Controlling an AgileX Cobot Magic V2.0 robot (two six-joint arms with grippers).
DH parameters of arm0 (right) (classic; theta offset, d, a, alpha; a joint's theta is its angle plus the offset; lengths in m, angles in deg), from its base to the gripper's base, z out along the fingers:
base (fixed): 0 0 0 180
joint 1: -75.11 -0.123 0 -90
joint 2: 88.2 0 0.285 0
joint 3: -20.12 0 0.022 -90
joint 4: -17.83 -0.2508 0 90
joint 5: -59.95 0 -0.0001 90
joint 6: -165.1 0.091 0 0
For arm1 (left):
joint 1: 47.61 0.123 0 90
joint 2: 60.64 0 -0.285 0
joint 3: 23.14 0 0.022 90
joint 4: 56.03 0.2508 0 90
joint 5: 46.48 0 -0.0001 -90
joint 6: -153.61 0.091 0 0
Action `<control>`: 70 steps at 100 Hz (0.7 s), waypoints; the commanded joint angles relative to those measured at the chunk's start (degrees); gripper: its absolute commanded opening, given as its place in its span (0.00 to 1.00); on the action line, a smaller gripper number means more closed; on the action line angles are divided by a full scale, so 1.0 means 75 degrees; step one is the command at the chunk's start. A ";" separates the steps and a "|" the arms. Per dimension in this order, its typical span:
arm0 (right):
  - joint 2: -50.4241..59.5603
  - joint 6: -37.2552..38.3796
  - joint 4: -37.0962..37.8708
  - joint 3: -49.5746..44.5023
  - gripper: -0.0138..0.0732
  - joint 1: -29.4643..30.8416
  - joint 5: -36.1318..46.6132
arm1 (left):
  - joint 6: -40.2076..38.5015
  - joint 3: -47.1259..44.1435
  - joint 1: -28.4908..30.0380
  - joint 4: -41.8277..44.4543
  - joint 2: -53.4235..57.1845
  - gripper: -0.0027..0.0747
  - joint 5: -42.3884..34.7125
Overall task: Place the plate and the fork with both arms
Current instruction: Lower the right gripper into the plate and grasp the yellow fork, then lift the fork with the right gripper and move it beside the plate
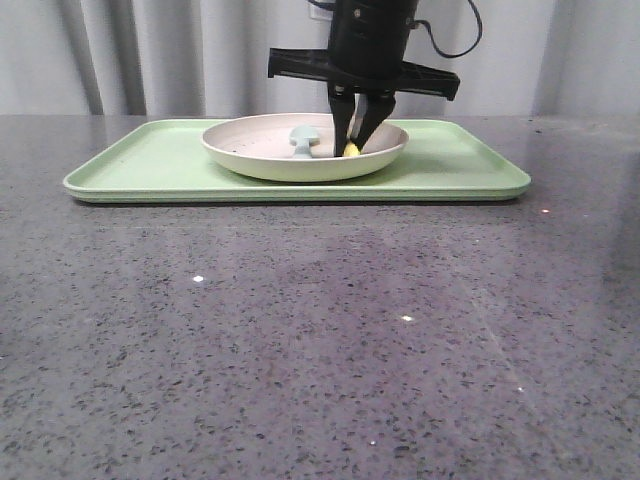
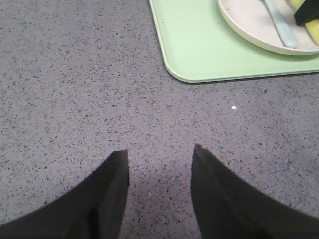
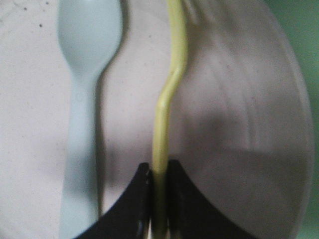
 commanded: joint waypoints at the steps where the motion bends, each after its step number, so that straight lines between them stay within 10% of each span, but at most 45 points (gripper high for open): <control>1: 0.0537 -0.0035 0.0089 0.0231 0.15 0.0053 0.0305 | -0.0054 0.0207 0.0023 -0.0062 0.0030 0.42 -0.0481; 70: 0.1803 -0.0457 0.0150 0.0231 0.15 0.0951 -0.0535 | -0.0054 0.0207 0.0023 -0.0080 0.0030 0.42 -0.0481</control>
